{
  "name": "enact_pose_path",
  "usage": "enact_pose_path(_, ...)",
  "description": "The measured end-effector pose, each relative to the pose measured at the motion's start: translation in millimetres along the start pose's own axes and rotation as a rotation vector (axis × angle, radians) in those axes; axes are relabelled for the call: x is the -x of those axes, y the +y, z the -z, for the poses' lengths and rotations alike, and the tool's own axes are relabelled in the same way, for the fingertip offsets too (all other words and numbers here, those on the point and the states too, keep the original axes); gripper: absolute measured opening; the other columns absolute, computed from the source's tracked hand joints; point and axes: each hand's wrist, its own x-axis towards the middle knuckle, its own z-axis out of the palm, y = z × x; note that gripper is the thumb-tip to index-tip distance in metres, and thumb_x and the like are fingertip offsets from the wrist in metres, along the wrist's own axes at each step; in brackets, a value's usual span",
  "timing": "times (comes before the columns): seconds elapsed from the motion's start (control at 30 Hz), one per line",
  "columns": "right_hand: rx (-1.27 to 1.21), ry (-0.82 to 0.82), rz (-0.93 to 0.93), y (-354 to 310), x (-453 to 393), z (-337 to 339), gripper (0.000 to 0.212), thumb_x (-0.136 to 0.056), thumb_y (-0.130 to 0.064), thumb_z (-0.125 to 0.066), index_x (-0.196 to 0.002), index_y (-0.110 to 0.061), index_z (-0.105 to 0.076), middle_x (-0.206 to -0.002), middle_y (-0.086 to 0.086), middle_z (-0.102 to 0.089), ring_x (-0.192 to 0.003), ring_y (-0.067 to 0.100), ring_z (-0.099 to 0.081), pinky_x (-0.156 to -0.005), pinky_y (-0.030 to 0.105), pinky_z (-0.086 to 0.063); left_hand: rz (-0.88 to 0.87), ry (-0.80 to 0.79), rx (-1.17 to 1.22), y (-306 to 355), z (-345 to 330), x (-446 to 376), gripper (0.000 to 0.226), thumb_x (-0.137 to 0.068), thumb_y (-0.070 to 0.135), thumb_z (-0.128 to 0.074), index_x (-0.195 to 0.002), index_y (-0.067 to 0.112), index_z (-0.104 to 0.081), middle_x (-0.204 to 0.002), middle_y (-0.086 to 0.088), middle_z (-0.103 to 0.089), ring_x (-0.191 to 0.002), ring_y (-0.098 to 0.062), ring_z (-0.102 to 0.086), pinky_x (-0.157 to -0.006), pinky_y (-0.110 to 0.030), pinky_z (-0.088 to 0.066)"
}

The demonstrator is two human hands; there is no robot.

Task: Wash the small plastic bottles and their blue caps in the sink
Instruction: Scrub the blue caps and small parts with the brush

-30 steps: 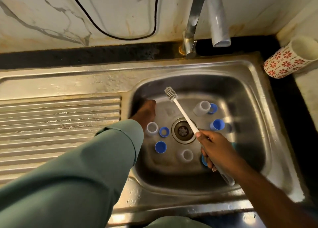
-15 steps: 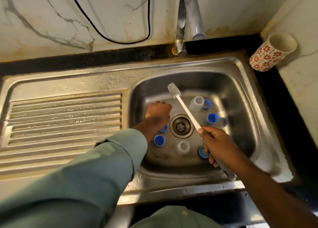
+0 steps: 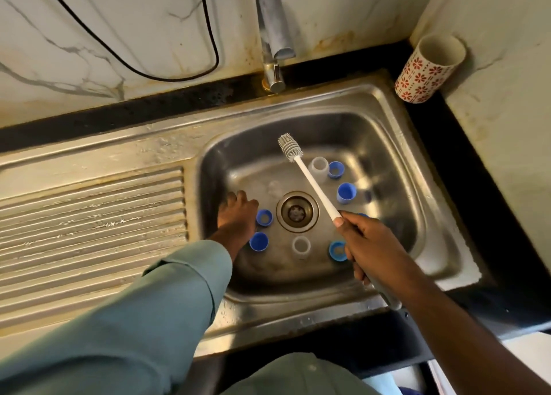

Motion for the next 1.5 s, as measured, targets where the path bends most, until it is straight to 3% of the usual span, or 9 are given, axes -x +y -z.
enact_pose_path(0.23, 0.017, 0.045, -0.011, 7.4, 1.9, 19.8, 0.021, -0.1, -0.042, -0.046, -0.116, -0.04, -0.06, -0.061, 0.003, -0.057, -0.042, 0.017, -0.05, -0.045, 0.029, -0.047, 0.007, 0.017, -0.008, 4.4, 12.3, -4.6, 0.048, -0.088, 0.019, -0.061, -0.135, 0.024, -0.05, -0.142, -0.01, -0.037, -0.131, -0.034, -0.036, -0.104, -0.047, -0.037)
enact_pose_path(0.4, 0.032, 0.073, -0.011, 14.3, 10.9, 28.8, 0.027, -0.099, -0.044, -0.046, -0.122, -0.038, -0.059, -0.061, 0.002, -0.056, -0.042, 0.014, -0.05, -0.044, 0.026, -0.045, 0.01, 0.105, -0.058, 22.2, 40.7, -8.4, 0.045, -0.089, 0.031, -0.062, -0.133, 0.025, -0.054, -0.146, -0.012, -0.037, -0.143, -0.038, -0.024, -0.115, -0.063, -0.014)
enact_pose_path(0.57, 0.012, 0.076, -0.017, 14.9, 11.5, 40.1, 0.021, -0.099, -0.042, -0.046, -0.117, -0.04, -0.058, -0.064, 0.004, -0.055, -0.044, 0.013, -0.048, -0.042, 0.024, -0.043, -0.113, 0.004, 0.465, 80.7, 63.7, -2.0, 0.038, -0.087, 0.027, -0.062, -0.125, 0.023, -0.06, -0.122, -0.004, -0.059, -0.109, -0.026, -0.057, -0.093, -0.041, -0.051)
enact_pose_path(0.83, 0.035, 0.055, -0.035, 35.3, -14.6, 79.8, 0.02, -0.099, -0.044, -0.047, -0.113, -0.041, -0.06, -0.061, 0.002, -0.055, -0.044, 0.013, -0.049, -0.042, 0.024, -0.042, -0.331, 0.116, 0.512, 170.2, 43.4, -38.2, 0.058, -0.095, 0.019, -0.057, -0.147, 0.029, -0.034, -0.134, -0.005, -0.055, -0.11, -0.03, -0.062, -0.085, -0.04, -0.051)
enact_pose_path(1.07, 0.121, 0.015, -0.004, 46.6, -20.8, 106.3, 0.027, -0.098, -0.041, -0.048, -0.122, -0.034, -0.061, -0.061, -0.006, -0.053, -0.055, 0.006, -0.049, -0.055, 0.027, -0.04, -0.305, 0.137, 0.308, 192.4, 41.3, -58.0, 0.033, -0.097, 0.007, -0.048, -0.129, 0.014, -0.052, -0.127, -0.013, -0.055, -0.11, -0.036, -0.059, -0.088, -0.045, -0.049)
enact_pose_path(1.17, 0.137, 0.008, -0.013, 43.8, -11.4, 116.1, 0.032, -0.098, -0.038, -0.05, -0.128, -0.031, -0.059, -0.062, -0.009, -0.05, -0.051, 0.001, -0.047, -0.05, 0.023, -0.039, -0.038, 0.265, 0.626, 183.8, 37.0, -38.4, 0.026, -0.087, 0.016, -0.061, -0.113, 0.019, -0.058, -0.105, -0.007, -0.062, -0.093, -0.028, -0.062, -0.077, -0.039, -0.049)
enact_pose_path(1.27, 0.187, -0.009, 0.009, 38.7, 3.9, 124.0, 0.032, -0.097, -0.038, -0.05, -0.128, -0.032, -0.059, -0.058, -0.01, -0.052, -0.045, 0.001, -0.049, -0.045, 0.016, -0.038, 0.402, 0.305, 1.659, 153.5, 39.7, -6.5, 0.031, -0.074, 0.021, -0.076, -0.088, 0.015, -0.049, -0.087, -0.01, -0.057, -0.067, -0.02, -0.052, -0.059, -0.033, -0.046)
enact_pose_path(1.37, 0.375, -0.042, 0.131, 34.1, 23.0, 124.8, 0.036, -0.096, -0.042, -0.048, -0.129, -0.032, -0.058, -0.054, -0.022, -0.057, -0.053, -0.011, -0.055, -0.044, 0.011, -0.038, 0.621, 0.084, 2.543, 103.2, 51.8, 22.8, 0.033, -0.084, 0.007, -0.069, -0.113, 0.009, -0.051, -0.101, -0.017, -0.053, -0.079, -0.026, -0.059, -0.058, -0.033, -0.059)
enact_pose_path(1.5, 0.673, -0.059, 0.304, 22.1, 46.9, 114.1, 0.041, -0.096, -0.053, -0.04, -0.136, -0.048, -0.048, -0.062, -0.012, -0.055, -0.062, -0.006, -0.057, -0.048, 0.008, -0.036, 0.471, 0.022, 2.616, 63.0, 77.6, 58.2, 0.02, -0.091, 0.009, -0.057, -0.108, 0.003, -0.051, -0.092, -0.015, -0.054, -0.076, -0.024, -0.061, -0.059, -0.032, -0.06)
